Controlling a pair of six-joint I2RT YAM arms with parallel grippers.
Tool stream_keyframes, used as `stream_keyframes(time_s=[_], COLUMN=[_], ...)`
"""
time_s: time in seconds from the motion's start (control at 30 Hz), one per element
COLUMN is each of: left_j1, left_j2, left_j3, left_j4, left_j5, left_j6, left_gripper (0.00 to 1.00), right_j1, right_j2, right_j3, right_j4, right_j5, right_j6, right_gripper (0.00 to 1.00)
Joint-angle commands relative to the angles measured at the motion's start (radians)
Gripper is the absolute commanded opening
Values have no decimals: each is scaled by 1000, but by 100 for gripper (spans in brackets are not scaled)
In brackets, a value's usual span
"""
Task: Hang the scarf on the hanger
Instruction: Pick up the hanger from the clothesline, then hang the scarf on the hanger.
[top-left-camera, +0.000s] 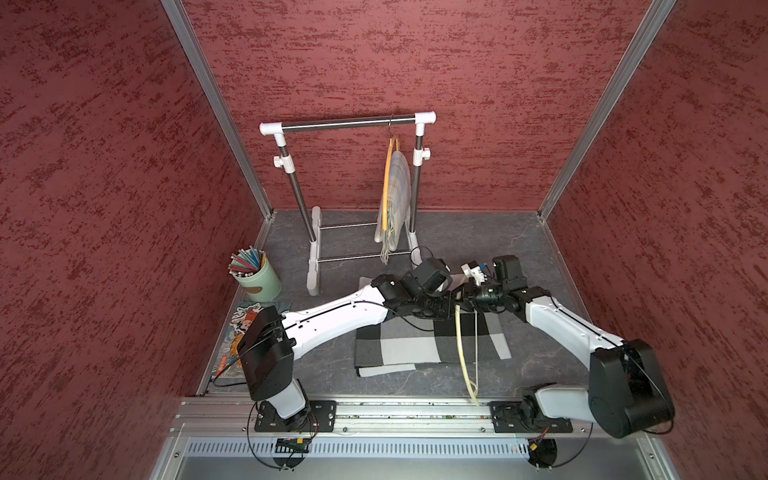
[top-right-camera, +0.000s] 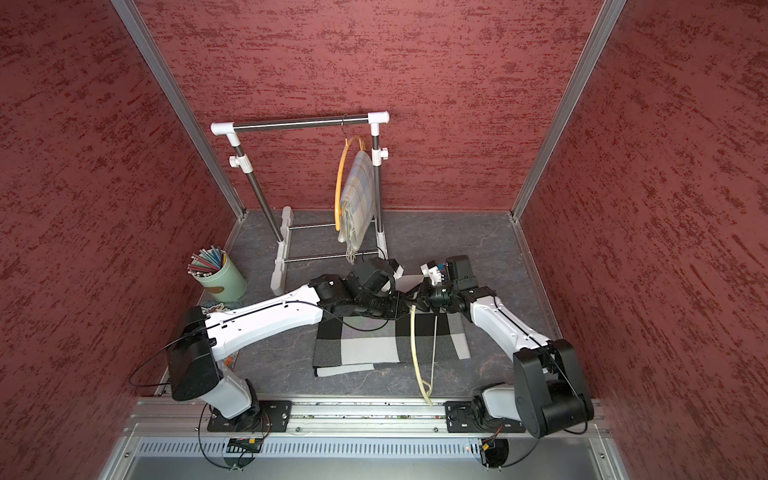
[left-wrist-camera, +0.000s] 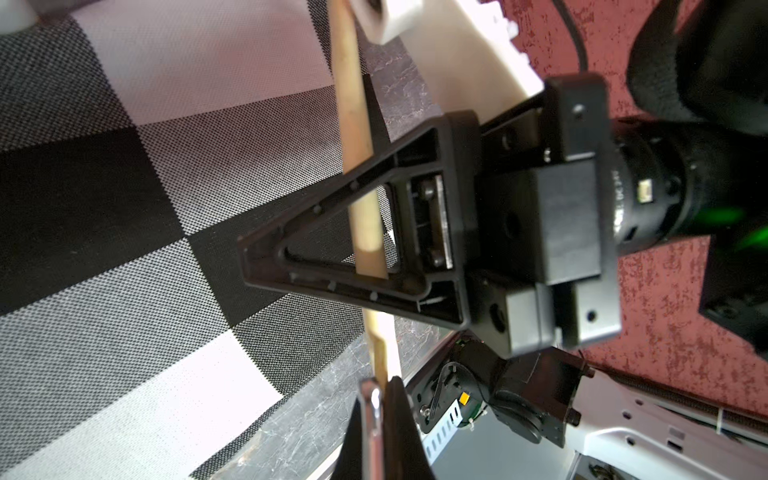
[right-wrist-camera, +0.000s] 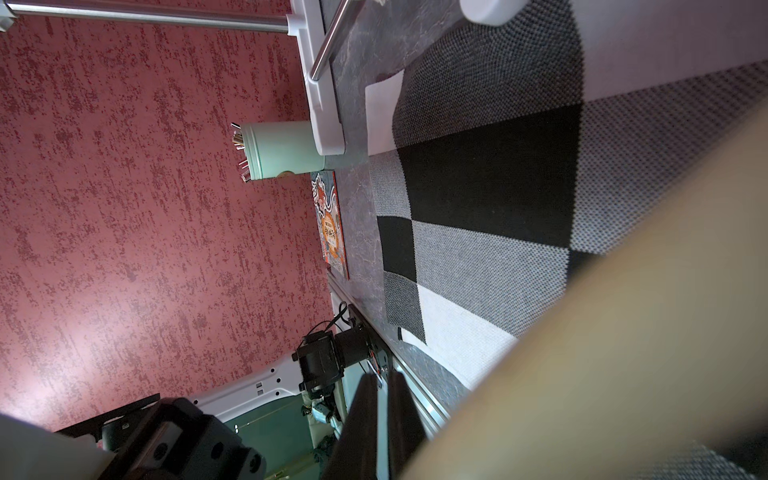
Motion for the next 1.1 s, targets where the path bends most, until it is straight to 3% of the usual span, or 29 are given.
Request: stream_keyframes(time_s=[0.0,0.07,0.1,0.2,0.33,0.5,0.63,0.8,1.07], left_j1=[14,14,14,13,16,30,50,66,91], left_j2=[-23,-41,-53,-88,-106,-66,-33,8,76], left_j3=[17,12,9,-19,-71,-46,-40,-20,11], left_j4=[-37,-66,-80,-102,-81,-93,-79,-82,-76], left_j5=[-56,-88,-102,-135,-163,-188,-171,-166,-160], left_j6=[3,-12,-24,-66,-102,-79,-68,-52,-19], left_gripper=[0,0,0,0,0,0,0,0,0], right_j1=[4,-9,-24,-143,-280,-290,-289,-288,-288], right_j2=[-4,-15,-24,-63,-62,13,114,166,260], right_j3=[63,139,167,173,140,116,95,75,31], right_j4=[-68,-255,-332,-409,-431,-451,-449,-422,-340], right_j5=[-21,112,189,356,514,685,740,727,522], right_j6=[-60,-156,-190,-194,-187,-219,-244,-265,-282], right_gripper=[27,58,67,76,76,76,76,75,56])
